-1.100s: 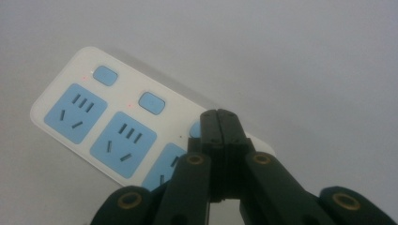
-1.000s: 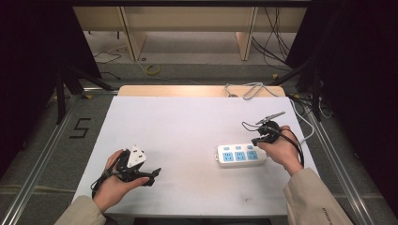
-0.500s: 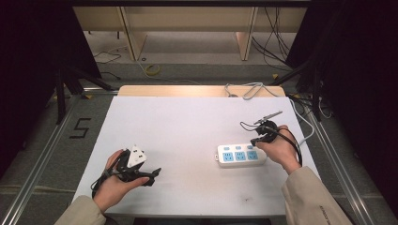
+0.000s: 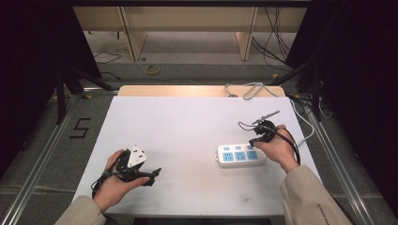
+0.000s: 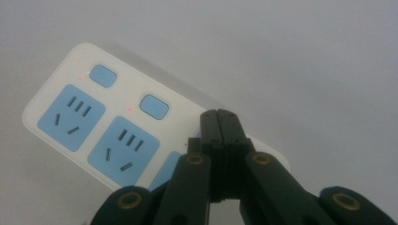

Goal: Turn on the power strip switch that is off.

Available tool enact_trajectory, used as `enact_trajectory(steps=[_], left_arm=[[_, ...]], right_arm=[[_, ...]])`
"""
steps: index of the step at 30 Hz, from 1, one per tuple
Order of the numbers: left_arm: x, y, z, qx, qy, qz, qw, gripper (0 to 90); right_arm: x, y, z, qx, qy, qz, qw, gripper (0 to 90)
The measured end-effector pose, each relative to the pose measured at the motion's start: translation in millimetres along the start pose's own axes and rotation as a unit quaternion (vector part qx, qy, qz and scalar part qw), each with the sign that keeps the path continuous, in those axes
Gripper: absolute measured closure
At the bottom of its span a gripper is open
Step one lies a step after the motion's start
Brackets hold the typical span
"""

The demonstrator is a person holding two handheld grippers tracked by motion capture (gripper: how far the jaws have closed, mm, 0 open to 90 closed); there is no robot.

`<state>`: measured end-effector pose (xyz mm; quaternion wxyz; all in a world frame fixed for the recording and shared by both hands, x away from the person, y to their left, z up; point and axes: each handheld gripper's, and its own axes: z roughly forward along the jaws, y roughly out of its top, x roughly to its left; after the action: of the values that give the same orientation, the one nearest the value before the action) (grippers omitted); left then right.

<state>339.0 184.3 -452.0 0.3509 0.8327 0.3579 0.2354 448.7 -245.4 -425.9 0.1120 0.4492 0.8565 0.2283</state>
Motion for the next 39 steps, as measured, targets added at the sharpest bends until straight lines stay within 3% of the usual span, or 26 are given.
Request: enact_trajectory(steps=[39], left_arm=[[-0.6,0.6,0.1,-0.001,0.000,0.001,1.0000,14.3]], right_arm=[[5.3,6.2,9.4,0.015,-0.008,-0.014,0.9998,90.0]])
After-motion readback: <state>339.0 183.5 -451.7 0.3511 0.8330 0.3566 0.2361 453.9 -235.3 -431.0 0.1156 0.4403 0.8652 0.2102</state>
